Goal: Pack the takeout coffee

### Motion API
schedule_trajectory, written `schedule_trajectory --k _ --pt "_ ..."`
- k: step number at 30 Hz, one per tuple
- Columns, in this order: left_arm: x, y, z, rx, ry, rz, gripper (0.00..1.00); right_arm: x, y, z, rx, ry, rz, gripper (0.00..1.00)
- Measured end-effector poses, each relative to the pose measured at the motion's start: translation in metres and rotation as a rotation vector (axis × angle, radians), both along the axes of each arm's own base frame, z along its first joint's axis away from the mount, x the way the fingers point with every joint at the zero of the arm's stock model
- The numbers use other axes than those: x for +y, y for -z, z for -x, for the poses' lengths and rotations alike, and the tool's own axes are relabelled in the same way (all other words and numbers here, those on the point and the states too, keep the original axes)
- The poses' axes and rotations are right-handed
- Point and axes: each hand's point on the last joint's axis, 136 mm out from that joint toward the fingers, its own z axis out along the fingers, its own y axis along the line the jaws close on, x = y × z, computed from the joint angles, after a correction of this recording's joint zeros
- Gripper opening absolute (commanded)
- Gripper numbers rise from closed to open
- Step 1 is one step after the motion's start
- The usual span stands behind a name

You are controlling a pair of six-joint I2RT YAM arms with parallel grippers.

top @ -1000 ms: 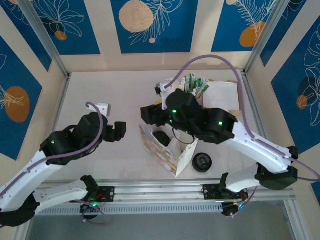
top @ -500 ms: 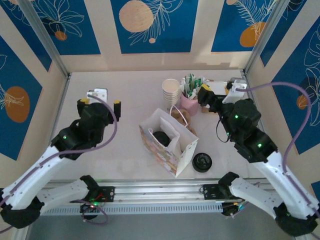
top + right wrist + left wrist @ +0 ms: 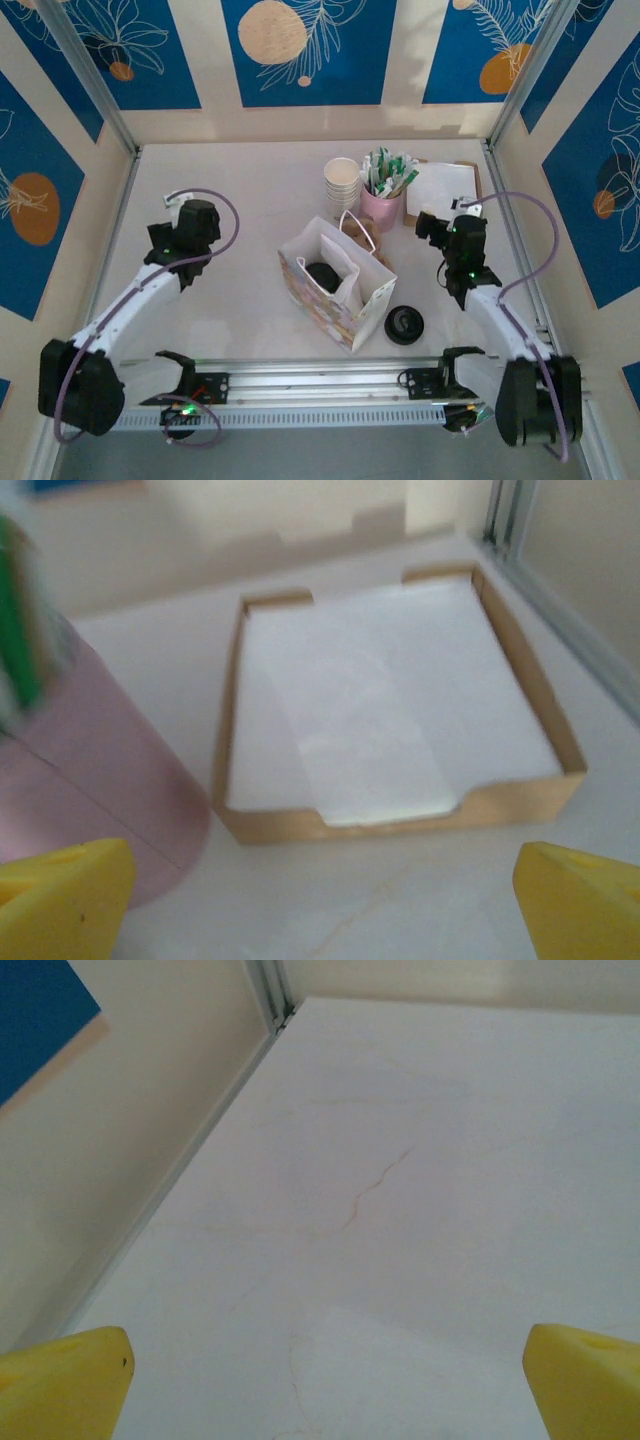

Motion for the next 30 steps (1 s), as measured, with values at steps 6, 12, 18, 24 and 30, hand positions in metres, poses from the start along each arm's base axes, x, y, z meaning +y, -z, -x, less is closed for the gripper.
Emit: schedule_trajectory --k 6,12,18,24,30 --pt "0.010 0.040 -0.012 0.070 0.007 -0.148 1.00 0.012 0.047 -0.013 0.073 -0.086 0.009 1.00" --pt "0.016 0.070 -0.020 0.061 0.042 -0.200 1.00 0.017 0.060 -0.022 0.055 -0.124 0.024 1.00" --pt "0.009 0.101 -0.029 0.020 0.131 -0.161 1.00 0.021 0.061 -0.034 0.010 -0.157 0.019 0.99" --pt "0.004 0.097 -0.048 -0.075 0.205 -0.089 1.00 0.027 0.079 -0.040 0.019 -0.195 0.010 1.00" --pt "-0.006 0.091 -0.055 -0.136 0.293 -0.026 1.00 0.032 0.073 -0.043 -0.013 -0.223 0.005 0.99"
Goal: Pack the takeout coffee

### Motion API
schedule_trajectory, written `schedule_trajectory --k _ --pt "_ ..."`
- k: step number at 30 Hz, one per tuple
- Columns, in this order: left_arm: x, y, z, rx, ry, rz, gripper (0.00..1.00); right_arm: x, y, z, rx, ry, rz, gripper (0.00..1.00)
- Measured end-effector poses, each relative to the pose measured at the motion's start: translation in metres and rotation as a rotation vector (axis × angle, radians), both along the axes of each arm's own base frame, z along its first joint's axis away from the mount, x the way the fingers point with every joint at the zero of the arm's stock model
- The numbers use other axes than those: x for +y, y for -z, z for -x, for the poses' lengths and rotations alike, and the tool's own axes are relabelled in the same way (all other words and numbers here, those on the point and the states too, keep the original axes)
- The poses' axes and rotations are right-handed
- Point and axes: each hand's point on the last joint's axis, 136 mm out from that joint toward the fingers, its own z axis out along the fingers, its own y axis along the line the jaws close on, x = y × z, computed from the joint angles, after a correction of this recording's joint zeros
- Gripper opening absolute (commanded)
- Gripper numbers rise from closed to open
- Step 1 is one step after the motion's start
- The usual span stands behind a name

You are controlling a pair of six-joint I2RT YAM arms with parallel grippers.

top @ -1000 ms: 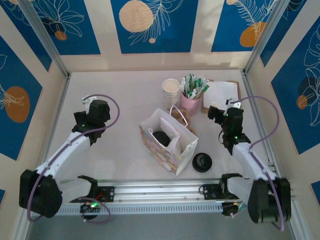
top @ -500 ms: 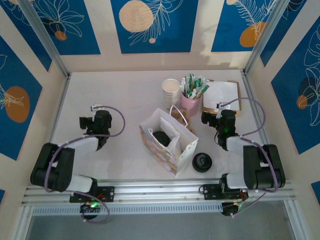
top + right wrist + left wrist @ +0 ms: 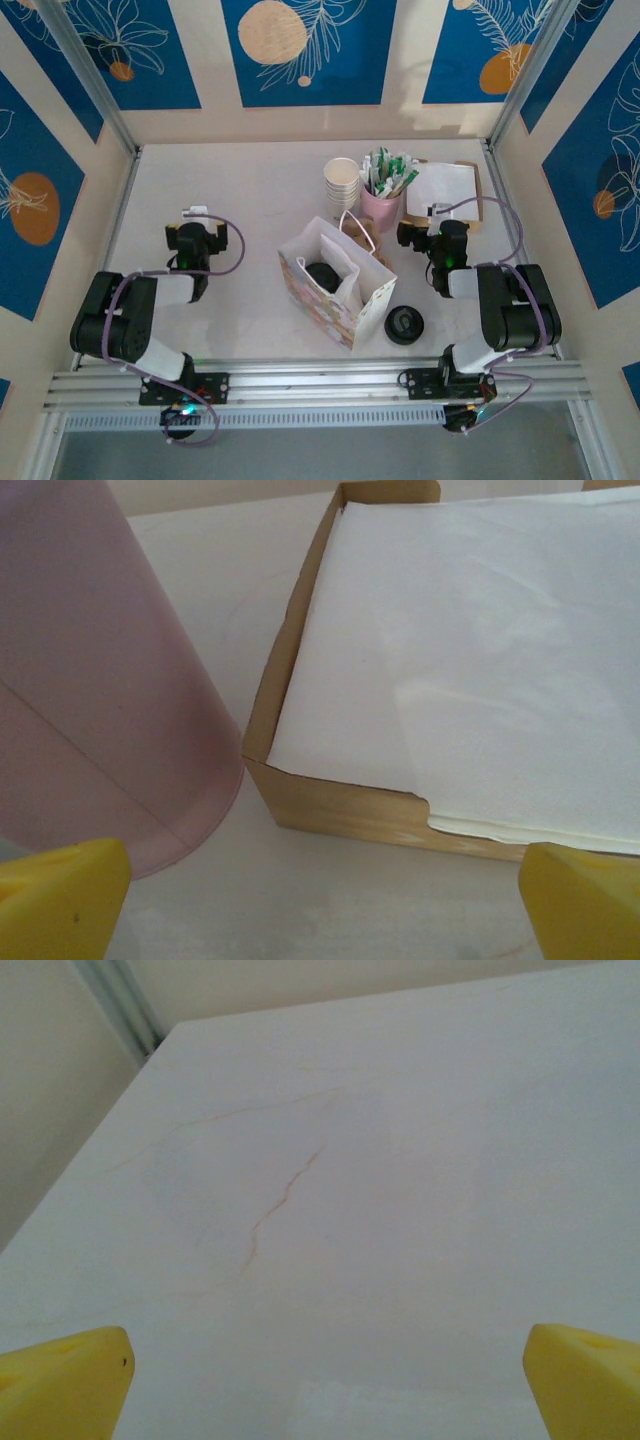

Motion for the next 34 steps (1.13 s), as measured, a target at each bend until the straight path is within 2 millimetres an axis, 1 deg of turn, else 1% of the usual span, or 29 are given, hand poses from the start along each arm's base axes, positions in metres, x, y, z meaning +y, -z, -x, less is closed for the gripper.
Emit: schedule_trajectory --k 2,5,6,16,34 --pt "-0.002 0.003 0.002 -0.029 0.026 0.018 1.00 0.001 -0.002 -0.001 -0.009 -0.006 -0.001 1.00" --pt "-0.002 0.021 0.011 0.008 0.043 0.026 1.00 0.001 -0.004 -0.002 -0.017 -0.007 -0.001 0.99" --pt "-0.002 0.023 0.012 0.013 0.048 0.028 1.00 0.001 -0.004 -0.002 -0.020 -0.006 -0.001 1.00" --pt "-0.006 0.014 0.007 -0.030 0.066 0.039 1.00 0.001 -0.005 -0.002 -0.024 -0.009 -0.002 0.99" --pt "-0.007 0.013 0.007 -0.034 0.072 0.041 1.00 0.001 -0.005 -0.002 -0.024 -0.009 -0.002 1.00"
